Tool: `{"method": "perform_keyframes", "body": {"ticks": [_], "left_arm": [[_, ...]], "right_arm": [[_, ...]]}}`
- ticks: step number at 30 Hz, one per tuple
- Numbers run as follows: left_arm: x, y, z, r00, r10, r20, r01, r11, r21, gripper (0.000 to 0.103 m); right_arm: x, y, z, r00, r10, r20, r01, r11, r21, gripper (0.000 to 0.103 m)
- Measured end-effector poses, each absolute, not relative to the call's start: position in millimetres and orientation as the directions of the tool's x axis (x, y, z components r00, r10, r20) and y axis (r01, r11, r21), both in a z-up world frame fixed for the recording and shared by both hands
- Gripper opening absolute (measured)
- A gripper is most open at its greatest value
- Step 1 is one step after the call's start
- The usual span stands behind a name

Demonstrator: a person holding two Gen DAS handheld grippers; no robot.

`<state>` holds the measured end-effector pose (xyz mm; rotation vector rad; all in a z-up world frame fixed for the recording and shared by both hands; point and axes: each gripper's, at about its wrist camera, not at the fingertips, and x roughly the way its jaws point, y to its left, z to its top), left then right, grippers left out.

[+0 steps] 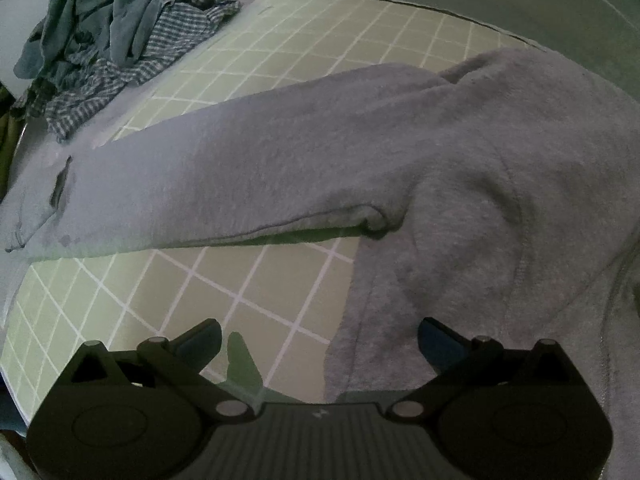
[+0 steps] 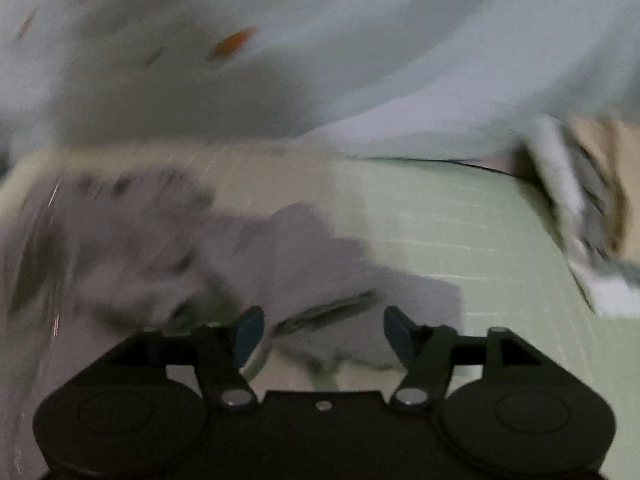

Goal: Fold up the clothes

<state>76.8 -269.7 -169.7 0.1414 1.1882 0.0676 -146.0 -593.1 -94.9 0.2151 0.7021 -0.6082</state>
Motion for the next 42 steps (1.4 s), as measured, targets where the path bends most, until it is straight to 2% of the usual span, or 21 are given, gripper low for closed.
{"method": "perform_keyframes", "body": {"ticks": [3,7,10,13,15,16,17,18,20,22,24,27,29,33,34,36,38,42], "left_arm": [[77,-271,-170,0.375,0.132,-0.918,0.024,0.988,0.152,0.103],[78,-271,-170,0.371,0.134,-0.919,0.017,0.988,0.152,0.103],[79,-272,-170,0.366,0.135,-0.921,0.007,0.989,0.148,0.103],[79,-272,-170,0.365,0.138,-0.921,0.005,0.989,0.151,0.103],[78,-273,-170,0.366,0.143,-0.92,0.007,0.988,0.156,0.103],[78,-274,-170,0.367,0.146,-0.919,0.009,0.987,0.161,0.103],[77,-274,-170,0.367,0.149,-0.918,0.011,0.986,0.164,0.103],[77,-275,-170,0.368,0.151,-0.918,0.013,0.986,0.167,0.103],[77,-274,-170,0.366,0.154,-0.918,0.016,0.985,0.172,0.103],[78,-273,-169,0.362,0.153,-0.92,0.016,0.985,0.171,0.103],[79,-271,-169,0.355,0.146,-0.923,0.012,0.987,0.161,0.103],[81,-262,-171,0.338,0.113,-0.935,-0.025,0.994,0.111,0.103],[81,-256,-172,0.329,0.086,-0.94,-0.047,0.996,0.074,0.103],[81,-248,-175,0.316,0.04,-0.948,-0.079,0.997,0.016,0.103],[81,-248,-175,0.315,0.037,-0.948,-0.077,0.997,0.014,0.103],[80,-249,-174,0.313,0.04,-0.949,-0.067,0.998,0.02,0.103],[76,-246,-173,0.308,0.033,-0.951,-0.076,0.997,0.01,0.103],[62,-232,-169,0.297,-0.012,-0.955,-0.089,0.995,-0.04,0.103]], "right_arm": [[-153,-613,-104,0.574,-0.436,-0.693,0.66,0.748,0.076,0.074],[-149,-649,-128,0.512,-0.437,-0.74,0.725,0.682,0.098,0.074],[-148,-657,-138,0.48,-0.468,-0.742,0.759,0.645,0.084,0.084],[-147,-665,-148,0.462,-0.452,-0.763,0.769,0.632,0.091,0.084],[-149,-669,-155,0.472,-0.426,-0.772,0.765,0.633,0.119,0.08],[-149,-668,-155,0.48,-0.427,-0.766,0.758,0.642,0.116,0.076],[-149,-667,-154,0.493,-0.421,-0.761,0.743,0.659,0.117,0.062],[-151,-664,-153,0.512,-0.416,-0.752,0.724,0.68,0.116,0.054],[-151,-663,-154,0.533,-0.402,-0.745,0.688,0.719,0.105,0.024],[-153,-667,-155,0.554,-0.39,-0.736,0.652,0.753,0.092,0.011],[-157,-673,-152,0.555,-0.4,-0.729,0.64,0.766,0.068,0.008],[-170,-693,-136,0.523,-0.517,-0.678,0.695,0.718,-0.011,0.006],[-184,-716,-120,0.48,-0.604,-0.637,0.778,0.628,-0.009,0.006],[-206,-746,-97,0.31,-0.769,-0.56,0.894,0.437,-0.105,0.007],[-210,-751,-94,0.268,-0.786,-0.556,0.91,0.396,-0.121,0.008],[-216,-750,-92,0.232,-0.784,-0.575,0.918,0.372,-0.137,0.025],[-217,-728,-91,0.291,-0.763,-0.577,0.891,0.436,-0.128,0.074],[-216,-674,-92,0.455,-0.659,-0.598,0.796,0.603,-0.059,0.097]]}}
